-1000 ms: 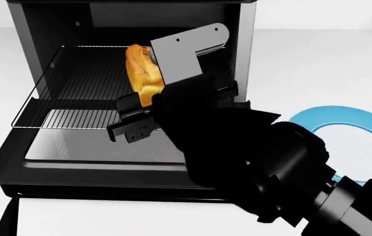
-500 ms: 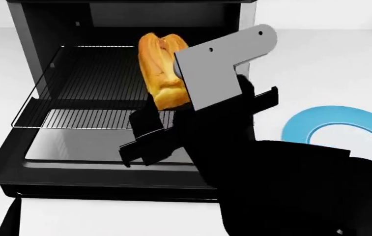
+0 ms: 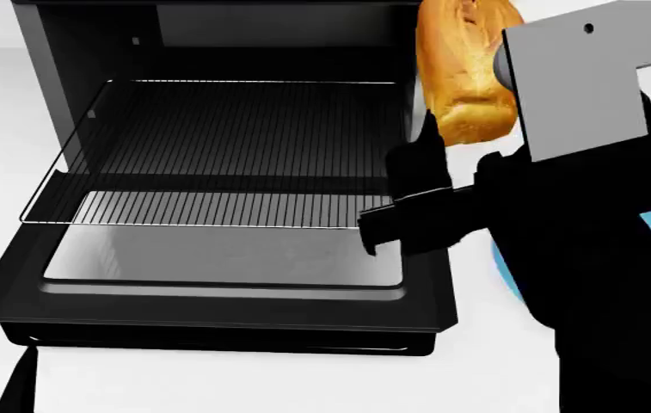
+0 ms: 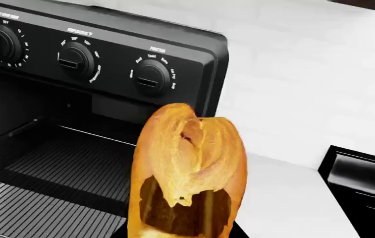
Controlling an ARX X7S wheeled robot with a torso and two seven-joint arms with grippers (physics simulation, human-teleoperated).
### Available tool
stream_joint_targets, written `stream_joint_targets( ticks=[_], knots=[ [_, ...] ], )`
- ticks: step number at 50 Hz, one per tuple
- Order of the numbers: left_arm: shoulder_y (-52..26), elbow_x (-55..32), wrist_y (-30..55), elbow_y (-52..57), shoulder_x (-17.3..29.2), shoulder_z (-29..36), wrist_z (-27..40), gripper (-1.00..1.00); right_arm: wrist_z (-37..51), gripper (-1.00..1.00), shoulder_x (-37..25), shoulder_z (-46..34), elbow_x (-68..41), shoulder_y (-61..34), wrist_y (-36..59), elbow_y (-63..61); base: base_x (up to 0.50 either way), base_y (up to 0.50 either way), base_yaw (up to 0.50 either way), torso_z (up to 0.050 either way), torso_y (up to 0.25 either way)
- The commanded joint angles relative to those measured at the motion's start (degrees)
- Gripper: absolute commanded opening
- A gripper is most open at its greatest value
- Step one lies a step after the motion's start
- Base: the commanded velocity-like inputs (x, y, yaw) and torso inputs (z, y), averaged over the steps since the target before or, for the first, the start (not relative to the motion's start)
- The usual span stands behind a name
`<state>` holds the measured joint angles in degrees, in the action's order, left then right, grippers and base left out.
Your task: Pick the bread from the rack and place it on the plate on the counter.
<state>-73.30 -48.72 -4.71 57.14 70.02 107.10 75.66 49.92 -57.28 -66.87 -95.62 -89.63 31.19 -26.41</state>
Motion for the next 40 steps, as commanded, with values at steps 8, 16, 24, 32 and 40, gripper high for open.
stream_joint_targets(
  ticks=[8,16,24,32,40],
  knots=[
    [0.8,1.0,-0.7,-0.3,0.0,0.4,0.1,1.0,1.4,-1.0,-8.4,1.3,-1.8,-3.6,6.0,4.3,0.0,0.0,0.0,0.0,0.0],
    [0.9,1.2,-0.6,0.0,0.2,0.6,0.4,1.0,0.2,-1.0,-10.4,0.7,-1.8,-4.2,8.9,7.9,0.0,0.0,0.0,0.0,0.0],
    [0.3,0.6,-0.1,0.0,-0.3,0.4,0.4,1.0,-1.7,-1.0,-10.5,-0.6,-1.3,-3.2,10.5,12.4,0.0,0.0,0.0,0.0,0.0],
    [-0.2,-0.2,0.5,0.0,-1.0,0.2,0.5,1.0,-4.1,-1.0,-8.7,-2.3,0.1,-1.6,11.6,16.9,0.0,0.0,0.0,0.0,0.0],
    [-0.4,-0.4,0.9,0.2,-1.1,0.2,0.7,1.0,-5.0,-1.0,-6.9,-3.3,0.7,-1.3,12.9,18.9,0.0,0.0,0.0,0.0,0.0]
  ],
)
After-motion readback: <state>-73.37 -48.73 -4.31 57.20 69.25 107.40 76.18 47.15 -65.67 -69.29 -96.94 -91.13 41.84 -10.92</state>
